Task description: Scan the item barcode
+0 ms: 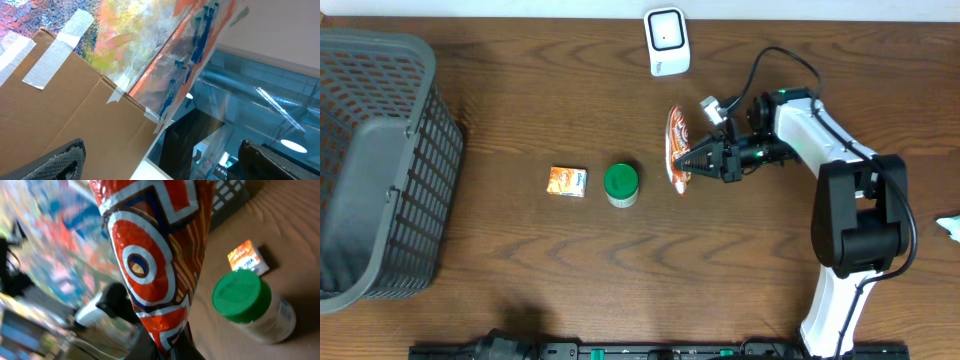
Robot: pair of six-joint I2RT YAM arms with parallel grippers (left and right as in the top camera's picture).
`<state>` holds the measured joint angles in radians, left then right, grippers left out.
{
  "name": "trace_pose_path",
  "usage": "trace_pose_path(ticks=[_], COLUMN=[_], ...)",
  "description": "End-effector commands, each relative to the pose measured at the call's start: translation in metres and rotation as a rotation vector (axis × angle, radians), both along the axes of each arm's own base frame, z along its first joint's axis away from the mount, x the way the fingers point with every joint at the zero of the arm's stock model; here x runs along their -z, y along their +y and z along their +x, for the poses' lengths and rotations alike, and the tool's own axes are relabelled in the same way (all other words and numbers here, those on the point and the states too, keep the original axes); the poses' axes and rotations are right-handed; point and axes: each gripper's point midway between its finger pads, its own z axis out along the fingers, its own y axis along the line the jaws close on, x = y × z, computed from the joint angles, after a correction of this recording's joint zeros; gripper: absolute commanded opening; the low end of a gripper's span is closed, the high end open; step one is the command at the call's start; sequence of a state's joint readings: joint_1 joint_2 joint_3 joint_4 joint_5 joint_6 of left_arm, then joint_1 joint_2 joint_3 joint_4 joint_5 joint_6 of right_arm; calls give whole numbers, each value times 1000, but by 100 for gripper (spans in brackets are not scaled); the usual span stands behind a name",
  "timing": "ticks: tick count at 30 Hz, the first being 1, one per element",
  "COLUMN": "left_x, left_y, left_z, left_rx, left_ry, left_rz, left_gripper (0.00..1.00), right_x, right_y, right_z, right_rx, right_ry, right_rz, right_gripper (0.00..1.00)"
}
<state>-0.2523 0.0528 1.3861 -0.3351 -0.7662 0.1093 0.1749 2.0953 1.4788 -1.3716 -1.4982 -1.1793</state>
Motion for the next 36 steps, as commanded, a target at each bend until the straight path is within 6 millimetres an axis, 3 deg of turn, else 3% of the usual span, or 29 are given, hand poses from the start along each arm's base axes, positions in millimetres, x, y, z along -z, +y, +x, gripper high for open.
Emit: trace_pose_path(ticks=[1, 8, 14, 17, 18, 22, 25, 29, 33, 36], left_x=[1, 1, 1, 1, 1, 1, 1, 1, 1, 1], left_y=[2, 2, 2, 2, 2, 2, 2, 2, 2, 2], left_z=[-4, -4, -4, -4, -4, -4, -4, -4, -4, -4], left_rx=[-14, -13, -13, -14, -14, -14, -14, -14, -14, -14], left_ry=[2, 2, 2, 2, 2, 2, 2, 2, 2, 2], left_rz=[3, 3, 3, 3, 3, 3, 3, 3, 3, 3], left_gripper=[98, 98, 98, 98, 98, 98, 98, 98, 98, 98], right_x=[2, -5, 1, 27, 53, 105, 123, 117, 84, 67], right_y=[14, 29, 26, 19, 11, -19, -38, -36, -13, -6], right_z=[-4, 10, 18, 19, 19, 19, 19, 1, -24, -33], right_rx=[-51, -58, -52, -60, -52, 27, 99, 63, -33, -48], right_ry=[-142, -417, -361, -255, -121, 110, 219, 306, 407, 508], right_rz=[23, 154, 101, -81, -266, -679, -856, -850, -652, -584], right_gripper=[1, 1, 1, 1, 1, 1, 1, 1, 1, 1])
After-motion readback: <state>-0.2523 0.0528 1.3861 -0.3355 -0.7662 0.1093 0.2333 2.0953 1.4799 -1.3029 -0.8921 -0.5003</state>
